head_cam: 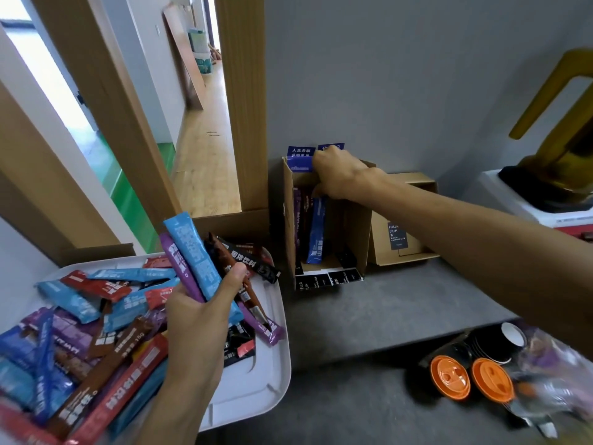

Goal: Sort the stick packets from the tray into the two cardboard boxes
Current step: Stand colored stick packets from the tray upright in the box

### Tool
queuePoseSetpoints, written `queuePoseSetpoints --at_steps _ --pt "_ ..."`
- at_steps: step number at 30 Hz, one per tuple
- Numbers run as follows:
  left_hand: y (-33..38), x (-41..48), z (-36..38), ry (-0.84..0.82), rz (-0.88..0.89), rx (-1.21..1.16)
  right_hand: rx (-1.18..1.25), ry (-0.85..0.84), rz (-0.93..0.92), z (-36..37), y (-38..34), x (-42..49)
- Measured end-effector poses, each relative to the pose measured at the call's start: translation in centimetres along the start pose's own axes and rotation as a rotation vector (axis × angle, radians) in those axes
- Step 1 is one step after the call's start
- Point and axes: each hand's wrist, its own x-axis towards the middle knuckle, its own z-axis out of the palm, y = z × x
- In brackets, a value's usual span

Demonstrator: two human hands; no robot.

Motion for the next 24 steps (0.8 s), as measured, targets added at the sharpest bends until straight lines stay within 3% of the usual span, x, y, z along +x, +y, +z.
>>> queuePoseSetpoints --at_steps 3,6,9,11,18,20,24 --pt "1.9 -4.1 -0.3 -0.031 0.131 -0.086 0.183 0.125 0.039 -1.0 -0.5 -2.5" --pt "2.9 -6.2 -0.1 -0.113 0.173 -0.15 0.53 0.273 0.032 -1.2 -2.9 -9.2" --pt "3.3 -5.5 -0.1 -0.133 0.138 -0.201 0.828 0.071 -0.003 0.8 -6.3 -15.7" --pt "3.3 -5.9 0.4 -0.186 0.156 -0.191 0.82 -0.048 -0.005 2.9 -8.4 -17.7" --pt "3.5 -6.4 1.0 -0.138 0.133 -0.181 0.946 -0.081 0.049 6.4 -9.3 -18.5" --pt "3.2 -6.3 1.1 -0.124 0.144 -0.146 1.035 -0.015 0.131 7.5 -8.9 -18.9" --pt "3.4 -6.3 1.3 -0.097 0.185 -0.119 1.052 0.364 0.485 10.1 -6.3 -15.9"
